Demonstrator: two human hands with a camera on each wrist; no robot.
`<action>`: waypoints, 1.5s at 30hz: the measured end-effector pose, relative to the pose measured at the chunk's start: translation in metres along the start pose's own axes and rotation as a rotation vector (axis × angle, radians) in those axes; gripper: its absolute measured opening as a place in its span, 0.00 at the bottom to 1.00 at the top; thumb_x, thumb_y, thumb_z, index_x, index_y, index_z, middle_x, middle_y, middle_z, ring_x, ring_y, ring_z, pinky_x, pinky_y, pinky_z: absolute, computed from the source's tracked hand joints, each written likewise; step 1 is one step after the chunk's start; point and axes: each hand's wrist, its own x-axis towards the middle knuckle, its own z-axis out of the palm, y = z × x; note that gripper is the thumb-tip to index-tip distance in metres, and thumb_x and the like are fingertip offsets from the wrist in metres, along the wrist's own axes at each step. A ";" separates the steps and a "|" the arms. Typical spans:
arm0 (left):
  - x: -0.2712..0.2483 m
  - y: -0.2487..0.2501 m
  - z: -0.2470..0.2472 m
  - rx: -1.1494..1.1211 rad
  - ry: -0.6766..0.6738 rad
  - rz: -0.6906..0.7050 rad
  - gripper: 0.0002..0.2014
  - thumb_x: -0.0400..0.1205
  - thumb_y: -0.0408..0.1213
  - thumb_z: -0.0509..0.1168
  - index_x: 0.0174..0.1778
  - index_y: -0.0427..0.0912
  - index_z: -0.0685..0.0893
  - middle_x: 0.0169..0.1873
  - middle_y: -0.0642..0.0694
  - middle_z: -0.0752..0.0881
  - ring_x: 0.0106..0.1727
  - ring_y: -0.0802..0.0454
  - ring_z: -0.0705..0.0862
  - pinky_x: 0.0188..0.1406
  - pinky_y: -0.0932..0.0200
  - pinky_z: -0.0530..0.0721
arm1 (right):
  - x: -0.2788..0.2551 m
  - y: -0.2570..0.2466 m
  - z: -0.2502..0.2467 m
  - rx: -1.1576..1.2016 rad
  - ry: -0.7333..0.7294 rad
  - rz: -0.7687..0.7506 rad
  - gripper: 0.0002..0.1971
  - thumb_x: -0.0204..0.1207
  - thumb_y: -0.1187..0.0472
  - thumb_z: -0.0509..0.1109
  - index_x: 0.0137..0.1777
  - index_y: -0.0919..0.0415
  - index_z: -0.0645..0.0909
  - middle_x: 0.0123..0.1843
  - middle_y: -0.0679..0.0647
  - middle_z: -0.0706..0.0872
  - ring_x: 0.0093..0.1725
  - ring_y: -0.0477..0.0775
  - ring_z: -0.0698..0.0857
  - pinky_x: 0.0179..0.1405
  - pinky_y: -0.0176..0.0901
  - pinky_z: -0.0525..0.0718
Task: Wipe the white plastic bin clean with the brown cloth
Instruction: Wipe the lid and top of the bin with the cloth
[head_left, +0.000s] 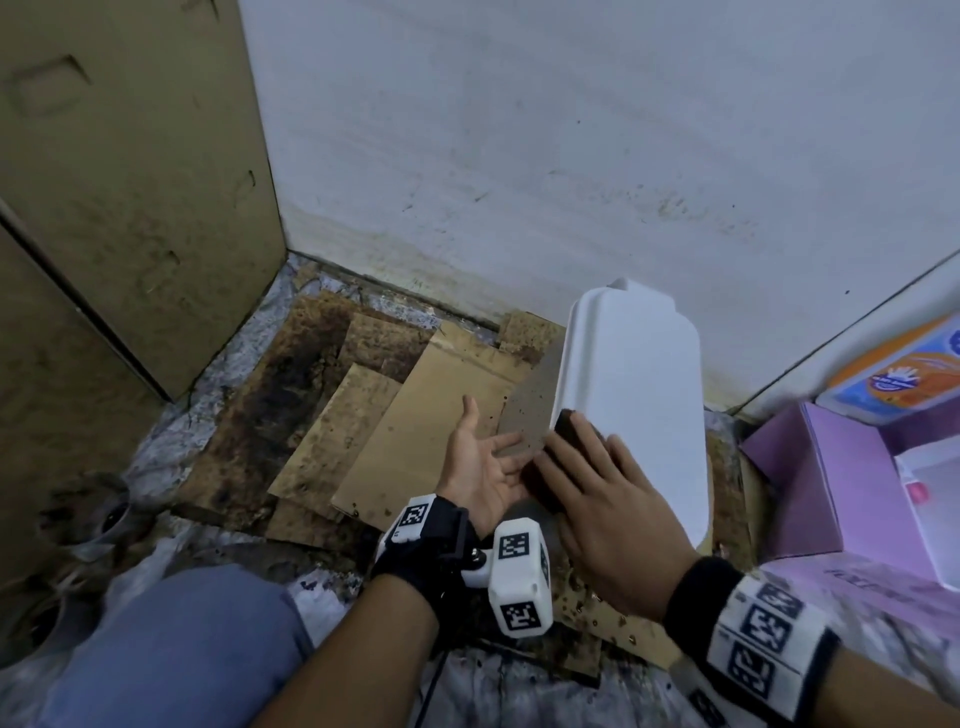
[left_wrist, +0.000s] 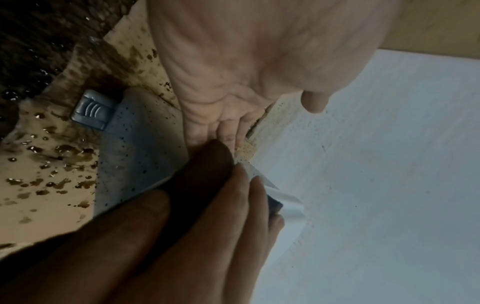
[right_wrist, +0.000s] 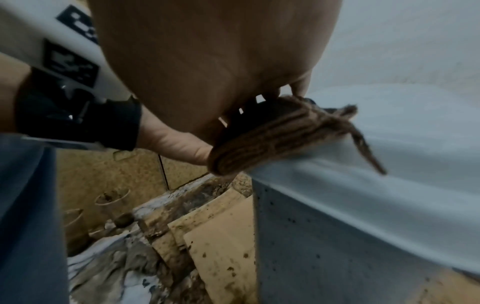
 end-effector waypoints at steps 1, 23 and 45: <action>-0.001 -0.001 0.000 -0.016 0.004 -0.008 0.46 0.82 0.72 0.52 0.74 0.29 0.75 0.50 0.29 0.89 0.53 0.35 0.88 0.47 0.40 0.86 | 0.000 0.001 -0.001 -0.019 0.004 -0.016 0.30 0.74 0.51 0.54 0.75 0.59 0.74 0.78 0.56 0.74 0.82 0.63 0.63 0.74 0.63 0.59; -0.004 -0.003 0.008 -0.062 0.103 0.022 0.44 0.80 0.75 0.49 0.74 0.37 0.72 0.35 0.29 0.90 0.46 0.34 0.86 0.42 0.38 0.84 | 0.013 0.025 -0.015 0.006 -0.120 -0.240 0.24 0.80 0.48 0.47 0.73 0.45 0.74 0.77 0.46 0.73 0.85 0.57 0.55 0.83 0.61 0.55; -0.020 -0.022 0.050 0.760 0.160 0.520 0.23 0.84 0.39 0.70 0.76 0.47 0.78 0.71 0.47 0.82 0.64 0.47 0.84 0.63 0.49 0.84 | -0.041 0.066 0.041 1.487 0.560 0.688 0.16 0.87 0.63 0.57 0.70 0.47 0.76 0.41 0.49 0.81 0.35 0.40 0.82 0.26 0.29 0.79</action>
